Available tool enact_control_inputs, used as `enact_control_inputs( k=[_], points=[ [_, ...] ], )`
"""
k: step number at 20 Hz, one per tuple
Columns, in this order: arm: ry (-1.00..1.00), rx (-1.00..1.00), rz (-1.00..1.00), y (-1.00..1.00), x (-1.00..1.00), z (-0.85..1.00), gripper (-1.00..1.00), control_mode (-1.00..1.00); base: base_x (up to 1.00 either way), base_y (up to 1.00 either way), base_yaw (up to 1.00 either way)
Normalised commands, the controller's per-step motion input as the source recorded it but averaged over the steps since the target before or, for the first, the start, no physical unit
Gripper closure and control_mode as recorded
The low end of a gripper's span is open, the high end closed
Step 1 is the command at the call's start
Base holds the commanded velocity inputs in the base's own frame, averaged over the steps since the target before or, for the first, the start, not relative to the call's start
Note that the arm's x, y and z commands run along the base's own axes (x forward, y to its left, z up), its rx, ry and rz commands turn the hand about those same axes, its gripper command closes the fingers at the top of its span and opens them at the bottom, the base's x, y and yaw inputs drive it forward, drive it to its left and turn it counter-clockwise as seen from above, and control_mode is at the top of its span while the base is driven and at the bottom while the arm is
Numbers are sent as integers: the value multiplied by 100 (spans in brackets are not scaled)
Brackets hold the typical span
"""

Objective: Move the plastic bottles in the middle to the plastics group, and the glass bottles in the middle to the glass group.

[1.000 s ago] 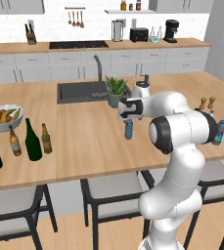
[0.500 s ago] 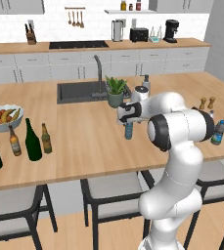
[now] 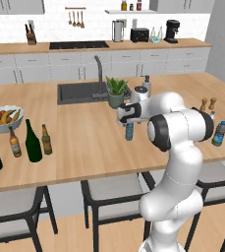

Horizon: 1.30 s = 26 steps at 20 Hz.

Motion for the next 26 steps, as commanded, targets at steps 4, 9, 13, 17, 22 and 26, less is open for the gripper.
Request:
enact_control_inputs(
  k=[4, 9, 13, 17, 22, 26],
  points=[
    [0, 0, 0, 13, 10, -6, -100, -100, 0, 0, 0],
    [0, 0, 0, 1, 1, -10, -100, -100, 0, 0, 0],
    [0, 0, 0, 0, 9, -7, -100, -100, 0, 0, 0],
    [0, 0, 0, 0, 18, -2, -100, -100, 0, 0, 0],
    [-3, 0, 0, 0, 26, 0, -100, -100, 0, 0, 0],
    [-9, 0, 0, 0, 4, 0, -100, -100, 0, 0, 0]
  ],
)
